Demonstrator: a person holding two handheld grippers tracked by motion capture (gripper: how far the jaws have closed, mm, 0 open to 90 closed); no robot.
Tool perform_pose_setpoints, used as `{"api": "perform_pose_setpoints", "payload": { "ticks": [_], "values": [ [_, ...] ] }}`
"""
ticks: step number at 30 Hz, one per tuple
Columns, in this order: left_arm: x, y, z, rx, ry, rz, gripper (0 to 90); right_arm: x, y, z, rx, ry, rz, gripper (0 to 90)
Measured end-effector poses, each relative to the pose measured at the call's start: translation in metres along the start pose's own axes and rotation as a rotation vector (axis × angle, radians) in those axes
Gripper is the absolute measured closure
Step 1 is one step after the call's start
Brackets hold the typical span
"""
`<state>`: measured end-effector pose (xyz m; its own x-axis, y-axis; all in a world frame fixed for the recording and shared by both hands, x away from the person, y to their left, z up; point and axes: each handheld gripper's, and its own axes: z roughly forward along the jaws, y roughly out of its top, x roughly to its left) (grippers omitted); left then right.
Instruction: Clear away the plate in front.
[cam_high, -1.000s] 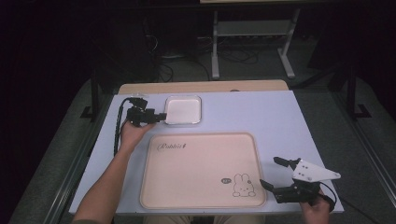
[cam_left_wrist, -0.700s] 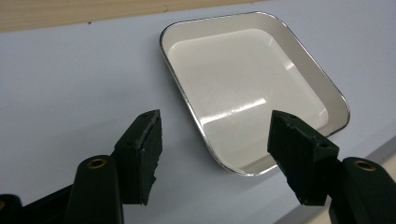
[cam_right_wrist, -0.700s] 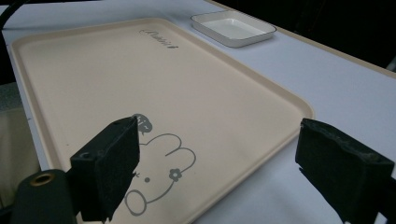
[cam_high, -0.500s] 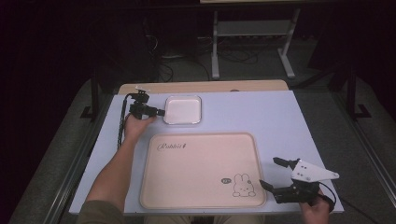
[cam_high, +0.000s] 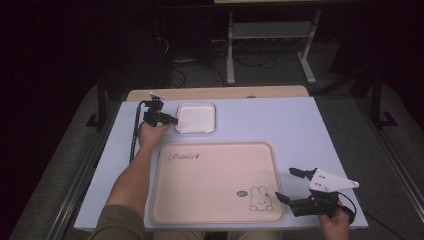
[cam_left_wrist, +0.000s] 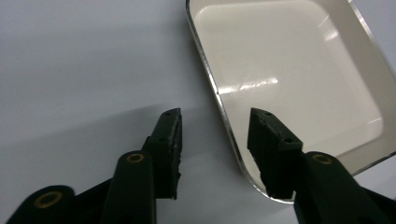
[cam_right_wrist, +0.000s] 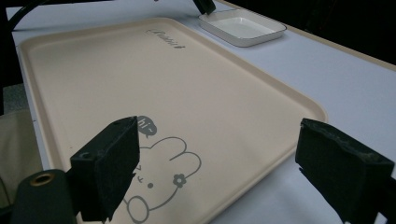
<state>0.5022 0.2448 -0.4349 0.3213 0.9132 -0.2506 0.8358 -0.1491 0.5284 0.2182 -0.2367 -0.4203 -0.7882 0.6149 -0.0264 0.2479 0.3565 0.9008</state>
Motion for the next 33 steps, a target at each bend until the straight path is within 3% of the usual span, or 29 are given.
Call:
{"api": "perform_pose_setpoints", "payload": {
  "ticks": [7,8,16,21,25,33],
  "values": [
    [0.001,-0.001,0.006,0.001,-0.028,-0.029,64.3,0.0,0.0,0.0,-0.006,0.008,0.002,12.9],
    [0.002,-0.001,0.007,-0.008,-0.053,-0.052,66.9,-0.001,0.0,0.002,-0.003,0.012,0.003,12.9],
    [0.006,-0.002,0.009,0.007,-0.099,-0.117,77.2,-0.001,0.0,0.0,-0.014,0.019,0.009,12.9],
    [0.0,-0.002,0.011,-0.003,-0.058,-0.144,83.9,-0.002,-0.001,-0.003,-0.02,0.012,0.014,12.9],
    [-0.005,-0.002,0.01,-0.009,-0.017,-0.128,85.2,-0.002,-0.001,-0.003,-0.017,0.013,0.016,12.9],
    [0.0,-0.005,0.01,-0.039,-0.057,-0.221,88.9,-0.003,-0.002,-0.003,-0.008,0.014,0.014,12.9]
  ]
}}
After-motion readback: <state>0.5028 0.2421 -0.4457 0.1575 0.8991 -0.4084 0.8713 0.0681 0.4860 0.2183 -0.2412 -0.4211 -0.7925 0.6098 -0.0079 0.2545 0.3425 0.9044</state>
